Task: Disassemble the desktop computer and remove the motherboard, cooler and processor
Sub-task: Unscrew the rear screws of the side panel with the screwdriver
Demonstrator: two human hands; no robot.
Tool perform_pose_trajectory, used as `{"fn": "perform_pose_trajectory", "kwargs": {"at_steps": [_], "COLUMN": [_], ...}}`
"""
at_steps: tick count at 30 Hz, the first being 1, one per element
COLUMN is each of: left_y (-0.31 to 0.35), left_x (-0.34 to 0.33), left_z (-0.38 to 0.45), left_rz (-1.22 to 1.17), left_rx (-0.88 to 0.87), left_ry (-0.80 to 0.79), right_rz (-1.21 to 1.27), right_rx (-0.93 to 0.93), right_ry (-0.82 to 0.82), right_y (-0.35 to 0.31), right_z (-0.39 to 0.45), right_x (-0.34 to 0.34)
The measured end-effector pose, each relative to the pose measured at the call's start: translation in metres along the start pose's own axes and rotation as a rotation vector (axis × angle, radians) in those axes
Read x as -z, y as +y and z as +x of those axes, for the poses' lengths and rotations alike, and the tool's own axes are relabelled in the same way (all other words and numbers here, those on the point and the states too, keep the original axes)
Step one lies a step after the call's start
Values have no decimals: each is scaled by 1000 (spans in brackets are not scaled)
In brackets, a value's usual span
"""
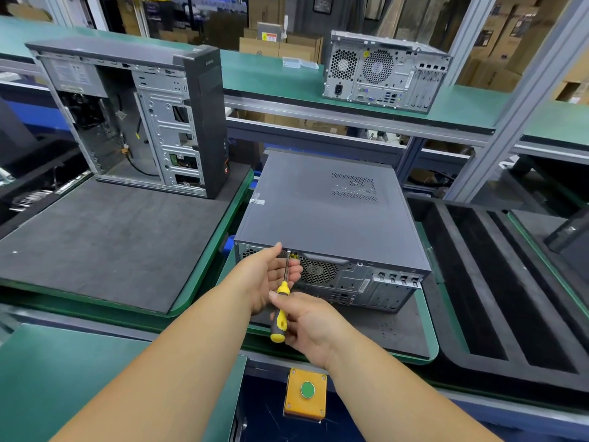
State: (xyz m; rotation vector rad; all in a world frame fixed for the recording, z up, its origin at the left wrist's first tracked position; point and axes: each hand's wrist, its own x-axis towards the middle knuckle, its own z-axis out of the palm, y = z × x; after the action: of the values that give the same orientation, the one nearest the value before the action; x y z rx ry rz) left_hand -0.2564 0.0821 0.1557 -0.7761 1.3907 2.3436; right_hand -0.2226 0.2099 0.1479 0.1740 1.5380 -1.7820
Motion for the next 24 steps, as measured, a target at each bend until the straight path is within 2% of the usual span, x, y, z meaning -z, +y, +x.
{"fn": "perform_pose_trajectory", "kwargs": {"at_steps": [8,14,19,24], "left_y": [-3,-5,-6,0], "left_x": [-3,2,2,-3], "left_z": [9,15,17,17], "left_rz": [9,119,79,16], "left_rx": [-23,-71,-68,-41], "left_ry": [104,127,95,71], "right_rz": [-13,114,89,55], "right_rx": [-11,-55,28,27], "right_ry": [-80,-200,-136,-96], "right_y": [-5,-7,-2,0], "right_z": [3,0,0,0], "right_x": [4,10,11,9]}}
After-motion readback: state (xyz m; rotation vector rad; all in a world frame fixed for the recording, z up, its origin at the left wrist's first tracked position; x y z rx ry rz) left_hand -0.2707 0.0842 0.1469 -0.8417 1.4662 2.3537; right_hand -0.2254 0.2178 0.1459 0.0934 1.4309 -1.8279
